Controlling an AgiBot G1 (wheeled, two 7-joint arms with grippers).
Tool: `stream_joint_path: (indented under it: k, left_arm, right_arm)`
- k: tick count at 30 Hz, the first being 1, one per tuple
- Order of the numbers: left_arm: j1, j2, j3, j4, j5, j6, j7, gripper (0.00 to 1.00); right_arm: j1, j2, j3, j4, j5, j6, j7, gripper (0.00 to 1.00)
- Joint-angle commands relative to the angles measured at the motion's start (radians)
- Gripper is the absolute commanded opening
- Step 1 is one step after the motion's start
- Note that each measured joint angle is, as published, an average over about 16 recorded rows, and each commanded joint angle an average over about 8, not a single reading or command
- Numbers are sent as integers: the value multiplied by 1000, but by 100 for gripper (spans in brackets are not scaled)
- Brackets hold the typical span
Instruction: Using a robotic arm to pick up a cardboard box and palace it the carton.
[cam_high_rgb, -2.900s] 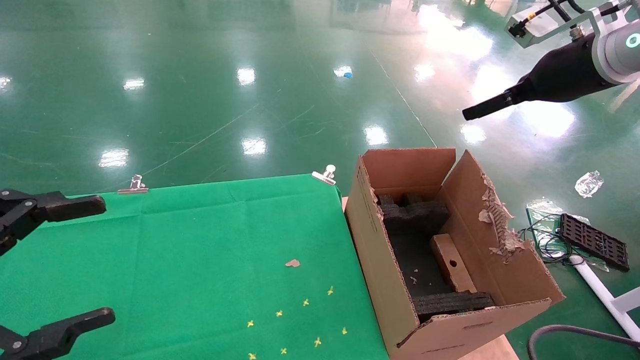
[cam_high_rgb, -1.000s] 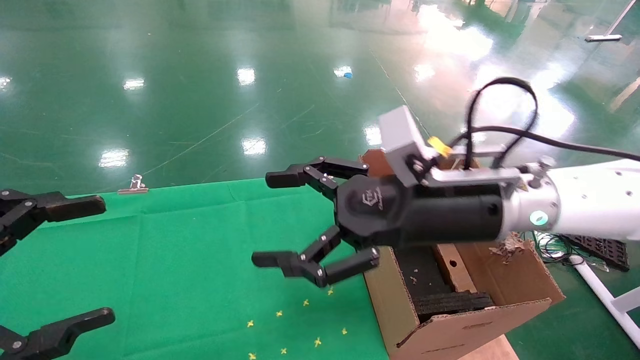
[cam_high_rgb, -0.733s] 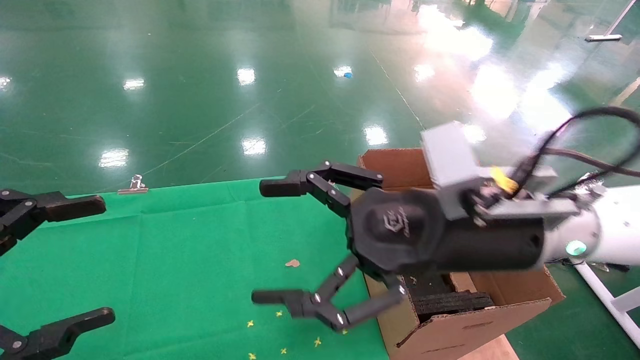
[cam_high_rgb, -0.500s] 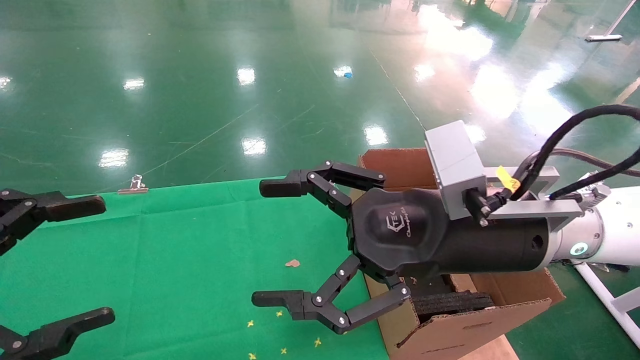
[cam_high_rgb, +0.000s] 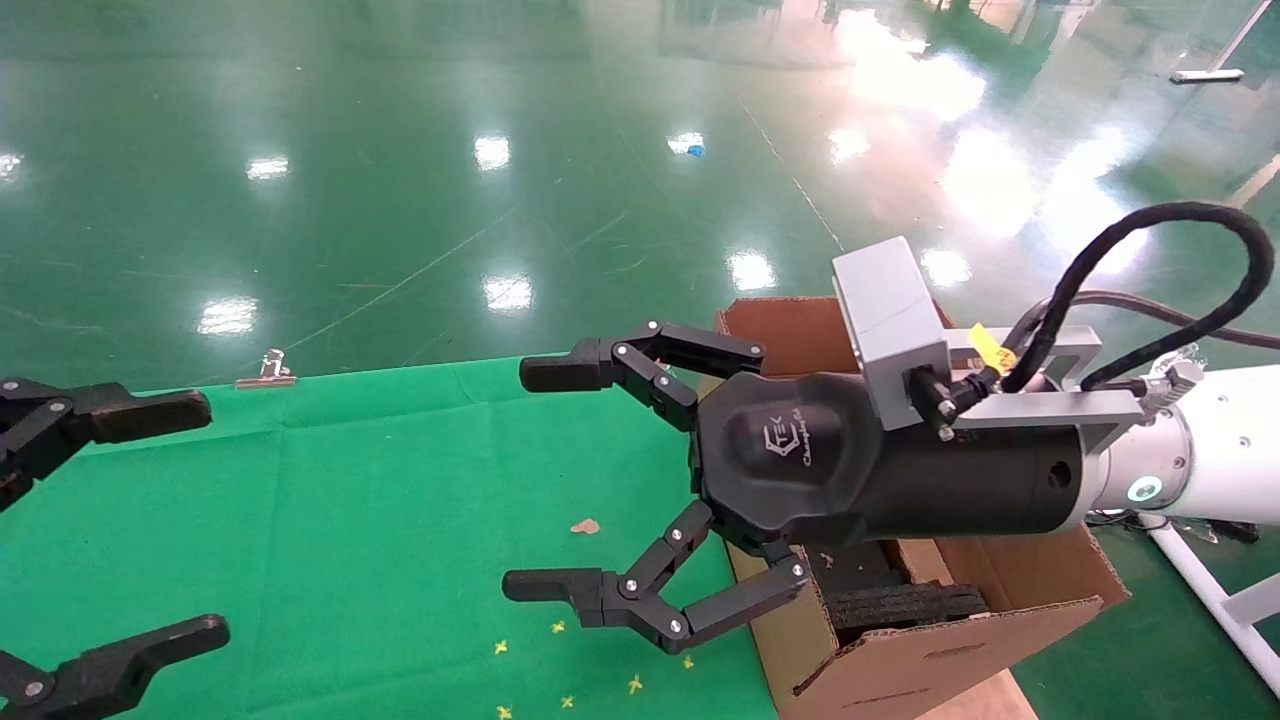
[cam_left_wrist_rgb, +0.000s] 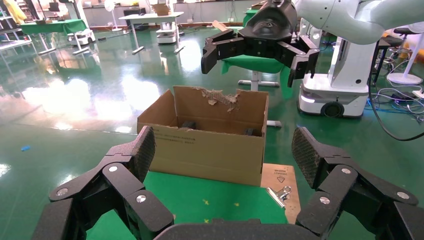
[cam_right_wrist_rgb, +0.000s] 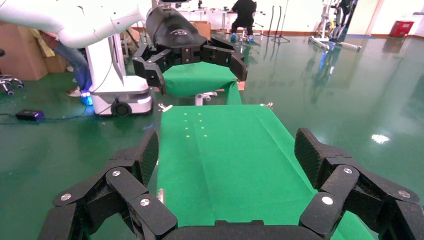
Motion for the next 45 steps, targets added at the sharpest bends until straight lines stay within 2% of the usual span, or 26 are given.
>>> stream_joint_path:
  k: [1,45]
  left_arm:
    - [0,0,0,0,0,0,0,100]
    - [0,0,0,0,0,0,0,100]
  right_arm:
    - [2,0,-2,-1,-1,1,1,100]
    - [10,-1,-12,-7,-7,3,3,100]
